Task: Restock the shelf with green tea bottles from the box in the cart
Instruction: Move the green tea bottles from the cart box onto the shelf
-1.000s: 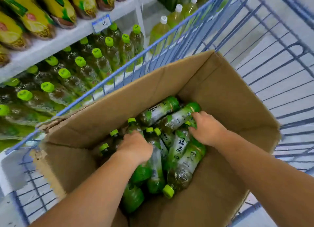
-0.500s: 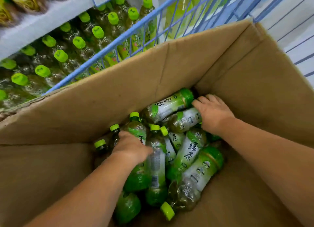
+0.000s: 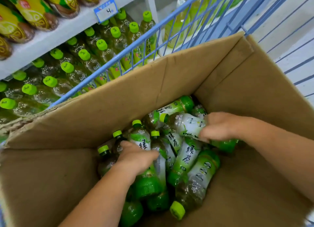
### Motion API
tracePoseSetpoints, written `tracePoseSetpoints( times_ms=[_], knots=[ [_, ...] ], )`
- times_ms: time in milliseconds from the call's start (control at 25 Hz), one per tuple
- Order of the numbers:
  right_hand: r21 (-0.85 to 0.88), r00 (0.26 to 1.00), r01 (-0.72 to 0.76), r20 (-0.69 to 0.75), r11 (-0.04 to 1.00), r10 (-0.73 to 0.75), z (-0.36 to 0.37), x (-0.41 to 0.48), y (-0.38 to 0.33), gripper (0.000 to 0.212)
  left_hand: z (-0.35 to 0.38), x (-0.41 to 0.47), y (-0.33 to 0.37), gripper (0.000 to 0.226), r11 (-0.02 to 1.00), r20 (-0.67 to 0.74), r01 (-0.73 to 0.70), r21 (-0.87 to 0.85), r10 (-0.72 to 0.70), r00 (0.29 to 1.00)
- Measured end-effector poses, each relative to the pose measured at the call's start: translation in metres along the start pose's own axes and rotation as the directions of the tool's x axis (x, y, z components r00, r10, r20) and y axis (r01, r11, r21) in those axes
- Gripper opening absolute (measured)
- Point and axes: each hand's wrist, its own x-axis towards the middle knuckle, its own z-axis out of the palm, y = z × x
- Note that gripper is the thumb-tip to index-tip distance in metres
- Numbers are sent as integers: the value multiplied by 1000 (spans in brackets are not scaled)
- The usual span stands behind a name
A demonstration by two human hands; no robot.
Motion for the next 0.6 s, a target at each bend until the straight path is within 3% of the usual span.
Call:
tracePoseSetpoints(
  times_ms=[80, 160, 360, 520, 600],
  knots=[
    [416, 1000, -2, -1, 909, 3, 12, -30, 6, 42, 3, -17, 5, 87, 995, 14, -39, -89, 41, 999],
    [619, 998, 48, -58, 784, -16, 21, -61, 5, 37, 2, -41, 9, 79, 987, 28, -111, -119, 115, 993],
    [842, 974, 225, -208, 490, -90, 30, -129, -12, 54, -27, -111, 12, 58, 919, 4, -319, -231, 329, 944],
    [923, 949, 294, -251, 246, -193, 30, -171, -33, 47, -72, -156, -2, 57, 820, -40, -443, -362, 461, 886],
    [933, 935, 316, -274, 175, -226, 28, -189, -53, 48, -97, -172, -13, 57, 755, -86, -494, -432, 511, 855]
  ],
)
